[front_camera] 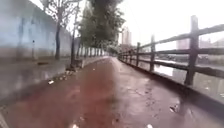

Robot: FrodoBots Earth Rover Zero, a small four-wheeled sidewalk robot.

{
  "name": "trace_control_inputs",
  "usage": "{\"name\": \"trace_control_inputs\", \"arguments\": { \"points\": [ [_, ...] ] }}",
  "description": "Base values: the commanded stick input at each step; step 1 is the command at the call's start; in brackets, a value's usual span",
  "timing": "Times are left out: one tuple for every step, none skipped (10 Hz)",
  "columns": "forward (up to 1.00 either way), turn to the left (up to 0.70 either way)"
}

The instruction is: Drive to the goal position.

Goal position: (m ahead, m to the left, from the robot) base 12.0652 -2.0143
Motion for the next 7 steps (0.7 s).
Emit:
{"name": "trace_control_inputs", "arguments": {
  "points": [
    [0.85, 0.02],
    [0.85, 0.02],
    [0.85, 0.02],
    [0.85, 0.02],
    [0.85, 0.02],
    [0.85, 0.02],
    [0.85, 0.02]
  ]
}}
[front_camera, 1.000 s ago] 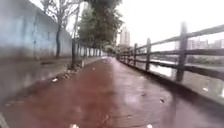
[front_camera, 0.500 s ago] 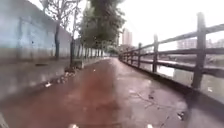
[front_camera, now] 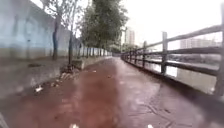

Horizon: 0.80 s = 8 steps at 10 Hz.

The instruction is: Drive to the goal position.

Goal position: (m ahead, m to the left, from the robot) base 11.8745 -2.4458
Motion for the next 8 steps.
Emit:
{"name": "trace_control_inputs", "arguments": {
  "points": [
    [0.85, 0.02],
    [0.85, 0.02],
    [0.85, 0.02],
    [0.85, 0.02],
    [0.85, 0.02],
    [0.85, 0.02],
    [0.85, 0.02],
    [0.85, 0.02]
  ]
}}
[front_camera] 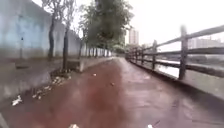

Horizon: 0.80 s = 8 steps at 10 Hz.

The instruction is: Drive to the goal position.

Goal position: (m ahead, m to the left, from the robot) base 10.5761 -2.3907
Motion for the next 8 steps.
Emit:
{"name": "trace_control_inputs", "arguments": {
  "points": [
    [0.85, 0.02],
    [0.85, 0.02],
    [0.85, 0.02],
    [0.85, 0.02],
    [0.85, 0.02],
    [0.85, 0.02],
    [0.85, 0.02],
    [0.85, -0.02]
  ]
}}
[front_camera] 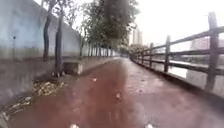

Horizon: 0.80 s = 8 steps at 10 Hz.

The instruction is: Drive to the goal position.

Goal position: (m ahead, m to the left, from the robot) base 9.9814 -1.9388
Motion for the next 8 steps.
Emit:
{"name": "trace_control_inputs", "arguments": {
  "points": [
    [0.85, -0.21],
    [0.85, -0.32],
    [0.85, -0.32],
    [0.85, -0.32],
    [0.85, -0.32],
    [0.85, -0.32],
    [0.85, -0.32],
    [0.85, -0.32]
  ]
}}
